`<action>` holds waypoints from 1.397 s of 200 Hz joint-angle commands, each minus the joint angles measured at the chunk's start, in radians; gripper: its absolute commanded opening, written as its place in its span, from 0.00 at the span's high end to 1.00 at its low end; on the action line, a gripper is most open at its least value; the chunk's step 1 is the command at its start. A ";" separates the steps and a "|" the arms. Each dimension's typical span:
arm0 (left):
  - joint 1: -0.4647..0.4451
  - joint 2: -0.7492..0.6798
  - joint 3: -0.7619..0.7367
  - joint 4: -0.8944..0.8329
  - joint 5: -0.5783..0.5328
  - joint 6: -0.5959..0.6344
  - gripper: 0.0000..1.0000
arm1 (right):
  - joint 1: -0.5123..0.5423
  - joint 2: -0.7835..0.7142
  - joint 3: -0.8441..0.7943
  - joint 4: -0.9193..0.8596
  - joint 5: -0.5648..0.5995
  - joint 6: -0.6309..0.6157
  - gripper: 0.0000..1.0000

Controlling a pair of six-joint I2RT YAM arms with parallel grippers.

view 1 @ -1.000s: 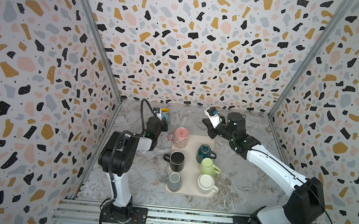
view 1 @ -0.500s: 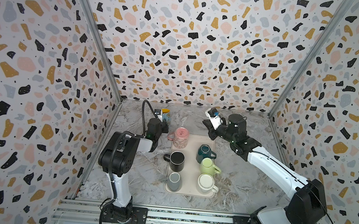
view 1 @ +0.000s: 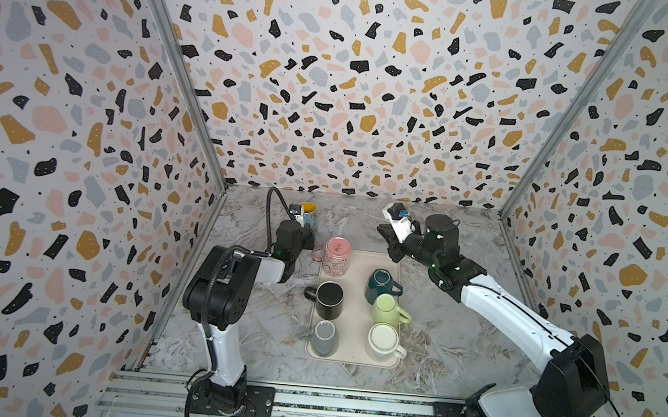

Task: Turn the mug right side up
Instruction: 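Lower the light-blue mug onto the table beyond the tray with the left gripper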

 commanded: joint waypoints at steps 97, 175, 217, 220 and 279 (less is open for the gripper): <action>-0.003 0.033 0.036 -0.185 0.008 -0.031 0.78 | -0.004 -0.070 -0.017 0.026 -0.007 0.019 0.90; -0.001 0.074 0.104 -0.255 -0.013 -0.029 0.77 | -0.005 -0.083 -0.023 0.025 0.000 0.019 0.90; 0.005 0.086 0.146 -0.281 -0.034 -0.031 0.73 | -0.005 -0.086 -0.021 0.027 0.001 0.019 0.90; 0.006 0.088 0.152 -0.285 -0.035 -0.031 0.73 | -0.005 -0.086 -0.021 0.027 0.003 0.019 0.90; 0.025 0.126 0.229 -0.327 -0.035 -0.035 0.63 | -0.007 -0.092 -0.023 0.015 0.014 0.018 0.89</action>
